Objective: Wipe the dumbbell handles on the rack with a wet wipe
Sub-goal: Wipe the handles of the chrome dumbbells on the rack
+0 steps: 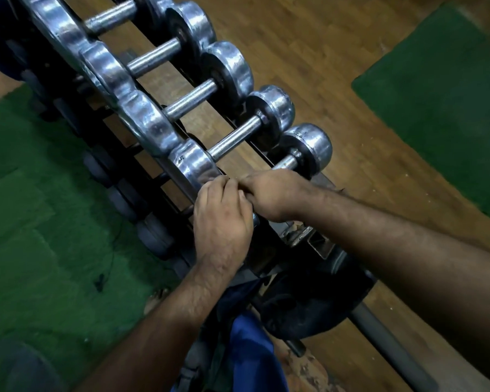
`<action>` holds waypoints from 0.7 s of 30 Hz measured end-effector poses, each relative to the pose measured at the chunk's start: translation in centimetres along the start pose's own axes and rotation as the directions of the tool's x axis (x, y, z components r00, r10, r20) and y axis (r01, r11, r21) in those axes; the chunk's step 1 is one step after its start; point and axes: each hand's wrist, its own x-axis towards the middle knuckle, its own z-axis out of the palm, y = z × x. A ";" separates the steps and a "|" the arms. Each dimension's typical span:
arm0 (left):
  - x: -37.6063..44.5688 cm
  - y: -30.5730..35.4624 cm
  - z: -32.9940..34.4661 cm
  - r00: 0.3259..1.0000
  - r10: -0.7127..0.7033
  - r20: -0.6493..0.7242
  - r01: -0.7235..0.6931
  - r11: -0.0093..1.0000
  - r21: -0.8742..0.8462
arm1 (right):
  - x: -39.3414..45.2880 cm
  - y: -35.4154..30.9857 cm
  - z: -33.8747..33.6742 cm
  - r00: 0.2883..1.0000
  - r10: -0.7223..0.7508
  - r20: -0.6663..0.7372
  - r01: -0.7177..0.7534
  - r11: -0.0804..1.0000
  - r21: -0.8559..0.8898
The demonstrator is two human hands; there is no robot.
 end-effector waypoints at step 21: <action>0.8 0.8 0.7 0.995 0.096 -0.030 -0.095 0.995 0.031 | -2.5 2.8 1.6 0.952 0.182 -0.245 -0.197 0.980 -0.040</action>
